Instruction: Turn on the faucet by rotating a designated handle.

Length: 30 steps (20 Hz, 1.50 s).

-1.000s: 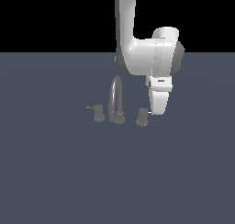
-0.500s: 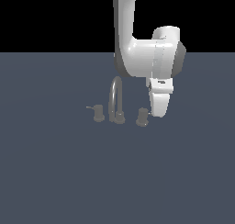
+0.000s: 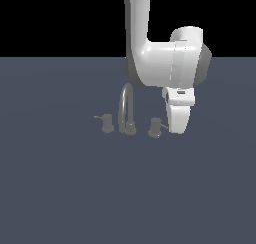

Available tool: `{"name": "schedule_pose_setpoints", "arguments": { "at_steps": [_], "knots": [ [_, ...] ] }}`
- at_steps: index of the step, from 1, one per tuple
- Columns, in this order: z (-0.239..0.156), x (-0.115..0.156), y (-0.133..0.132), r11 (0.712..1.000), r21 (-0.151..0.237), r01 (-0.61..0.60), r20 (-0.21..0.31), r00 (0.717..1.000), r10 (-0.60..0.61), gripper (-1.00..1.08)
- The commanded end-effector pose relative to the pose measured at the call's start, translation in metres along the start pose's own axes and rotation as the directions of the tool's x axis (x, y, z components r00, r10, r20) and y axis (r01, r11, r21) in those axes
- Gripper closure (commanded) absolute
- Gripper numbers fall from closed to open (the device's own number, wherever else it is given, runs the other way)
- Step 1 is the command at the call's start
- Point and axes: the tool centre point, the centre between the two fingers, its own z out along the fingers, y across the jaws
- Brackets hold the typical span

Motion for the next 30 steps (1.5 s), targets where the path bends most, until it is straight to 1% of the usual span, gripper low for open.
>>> {"name": "schedule_pose_setpoints", "arguments": {
  "at_steps": [1, 9, 10, 11, 19, 20, 21, 30],
  "knots": [
    [0.000, -0.009, 0.004, 1.000, -0.001, 0.005, 0.002, 1.000, -0.005, 1.08],
    [-0.001, -0.046, 0.023, 1.000, -0.005, 0.020, 0.009, 1.000, -0.020, 1.08],
    [-0.001, -0.046, 0.023, 1.000, -0.005, 0.020, 0.009, 1.000, -0.020, 1.08],
    [0.000, -0.016, 0.020, 1.000, -0.001, -0.022, -0.006, 1.000, 0.022, 1.08],
    [-0.001, -0.080, 0.013, 1.000, -0.005, 0.018, 0.008, 1.000, -0.017, 1.08],
    [-0.001, -0.080, 0.013, 1.000, -0.005, 0.018, 0.008, 1.000, -0.017, 1.08],
    [-0.001, -0.032, 0.016, 0.999, -0.008, -0.051, -0.012, 0.999, 0.051, 1.08],
    [-0.001, -0.080, -0.010, 1.000, -0.006, -0.002, 0.003, 1.000, 0.002, 1.08]
  ]
}}
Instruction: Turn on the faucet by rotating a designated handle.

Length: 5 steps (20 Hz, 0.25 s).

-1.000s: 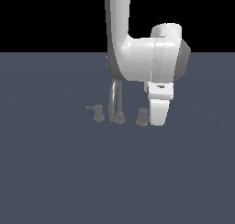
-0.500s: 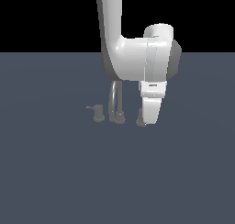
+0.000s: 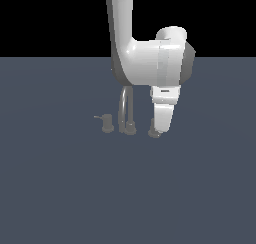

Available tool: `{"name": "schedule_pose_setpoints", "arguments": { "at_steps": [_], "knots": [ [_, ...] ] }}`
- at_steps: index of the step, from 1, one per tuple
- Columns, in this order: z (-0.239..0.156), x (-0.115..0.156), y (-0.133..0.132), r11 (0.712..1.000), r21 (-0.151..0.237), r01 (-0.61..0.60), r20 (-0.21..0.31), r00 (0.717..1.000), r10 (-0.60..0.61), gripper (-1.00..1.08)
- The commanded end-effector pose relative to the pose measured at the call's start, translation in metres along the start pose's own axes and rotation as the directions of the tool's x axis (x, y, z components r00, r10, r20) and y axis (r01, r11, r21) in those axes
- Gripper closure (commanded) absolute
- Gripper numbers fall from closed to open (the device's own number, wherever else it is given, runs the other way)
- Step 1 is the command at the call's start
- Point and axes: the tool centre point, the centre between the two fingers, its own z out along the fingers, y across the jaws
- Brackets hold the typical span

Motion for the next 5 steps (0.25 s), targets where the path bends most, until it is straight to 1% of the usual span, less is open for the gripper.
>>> {"name": "schedule_pose_setpoints", "arguments": {
  "at_steps": [1, 4, 5],
  "knots": [
    [-0.001, -0.051, -0.016, 0.997, 0.028, 0.069, 0.016, 0.997, -0.069, 1.08],
    [-0.002, -0.067, -0.023, 0.996, 0.029, 0.084, 0.020, 0.996, -0.085, 1.08],
    [-0.002, -0.067, -0.023, 0.996, 0.029, 0.084, 0.020, 0.996, -0.085, 1.08]
  ]
}}
